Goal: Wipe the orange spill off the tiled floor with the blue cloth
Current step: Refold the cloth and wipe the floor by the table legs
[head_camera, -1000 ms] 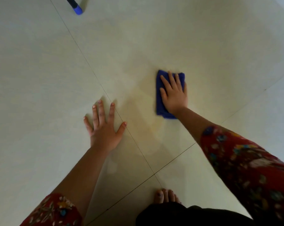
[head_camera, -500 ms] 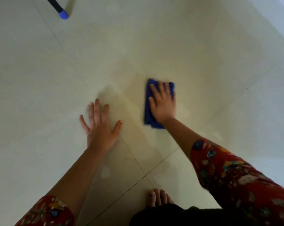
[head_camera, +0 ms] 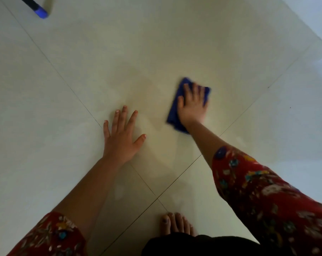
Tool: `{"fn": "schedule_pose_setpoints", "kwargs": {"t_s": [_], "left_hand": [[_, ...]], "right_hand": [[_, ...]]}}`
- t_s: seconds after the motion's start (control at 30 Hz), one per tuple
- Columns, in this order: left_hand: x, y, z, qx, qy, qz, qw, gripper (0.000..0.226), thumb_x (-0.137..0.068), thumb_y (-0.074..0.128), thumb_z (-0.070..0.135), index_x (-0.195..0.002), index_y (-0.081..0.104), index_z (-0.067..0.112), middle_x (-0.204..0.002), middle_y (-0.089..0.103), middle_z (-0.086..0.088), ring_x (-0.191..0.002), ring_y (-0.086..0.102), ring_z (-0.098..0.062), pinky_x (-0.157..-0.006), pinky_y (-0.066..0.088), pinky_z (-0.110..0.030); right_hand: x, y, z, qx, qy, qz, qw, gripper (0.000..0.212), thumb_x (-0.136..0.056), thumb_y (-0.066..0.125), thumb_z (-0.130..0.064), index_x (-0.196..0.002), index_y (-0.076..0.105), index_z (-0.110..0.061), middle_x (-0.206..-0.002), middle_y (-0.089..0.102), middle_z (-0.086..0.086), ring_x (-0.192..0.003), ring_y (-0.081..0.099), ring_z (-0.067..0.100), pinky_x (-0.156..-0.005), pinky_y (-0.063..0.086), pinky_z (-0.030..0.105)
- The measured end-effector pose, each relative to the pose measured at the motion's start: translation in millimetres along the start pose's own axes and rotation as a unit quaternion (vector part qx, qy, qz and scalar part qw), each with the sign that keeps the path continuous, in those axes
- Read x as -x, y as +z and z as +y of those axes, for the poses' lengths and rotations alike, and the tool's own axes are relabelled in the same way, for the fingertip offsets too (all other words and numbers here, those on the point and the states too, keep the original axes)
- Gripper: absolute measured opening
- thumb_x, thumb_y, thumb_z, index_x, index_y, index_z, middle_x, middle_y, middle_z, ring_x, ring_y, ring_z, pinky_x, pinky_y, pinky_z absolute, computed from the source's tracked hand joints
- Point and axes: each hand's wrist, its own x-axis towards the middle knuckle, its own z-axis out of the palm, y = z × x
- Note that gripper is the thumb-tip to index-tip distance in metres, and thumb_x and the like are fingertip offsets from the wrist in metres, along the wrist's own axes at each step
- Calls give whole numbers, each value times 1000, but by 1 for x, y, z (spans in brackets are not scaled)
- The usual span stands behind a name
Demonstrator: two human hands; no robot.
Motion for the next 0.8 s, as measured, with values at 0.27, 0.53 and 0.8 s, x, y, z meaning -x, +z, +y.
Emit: {"fn": "schedule_pose_setpoints", "kwargs": {"t_s": [0.27, 0.53, 0.8], "left_hand": [[-26, -28, -46, 2, -122, 58, 991, 79, -92, 37, 61, -154, 0, 31, -162, -13, 0, -149, -12, -21, -118, -6, -50], [-29, -40, -98, -33, -197, 69, 978, 91, -80, 26, 80, -152, -11, 37, -161, -18, 4, -148, -17, -17, -117, -10, -49], [-15, -36, -113, -8, -225, 91, 970, 97, -75, 24, 86, -151, -12, 38, -160, -21, 6, -148, -17, -14, -117, -6, -50]], "right_hand": [[-12, -7, 14, 15, 65, 12, 998, 55, -99, 29, -48, -153, 20, -36, -164, 6, -5, -150, -1, 18, -120, 3, 47], [-64, 32, -144, 47, -289, -34, 956, 53, -100, 28, -48, -152, 23, -36, -163, 14, -4, -150, 5, 19, -120, 5, 46], [-98, 32, -157, 26, -153, -6, 988, 55, -100, 27, -48, -153, 22, -32, -163, 10, -1, -150, 4, 21, -120, 4, 48]]}}
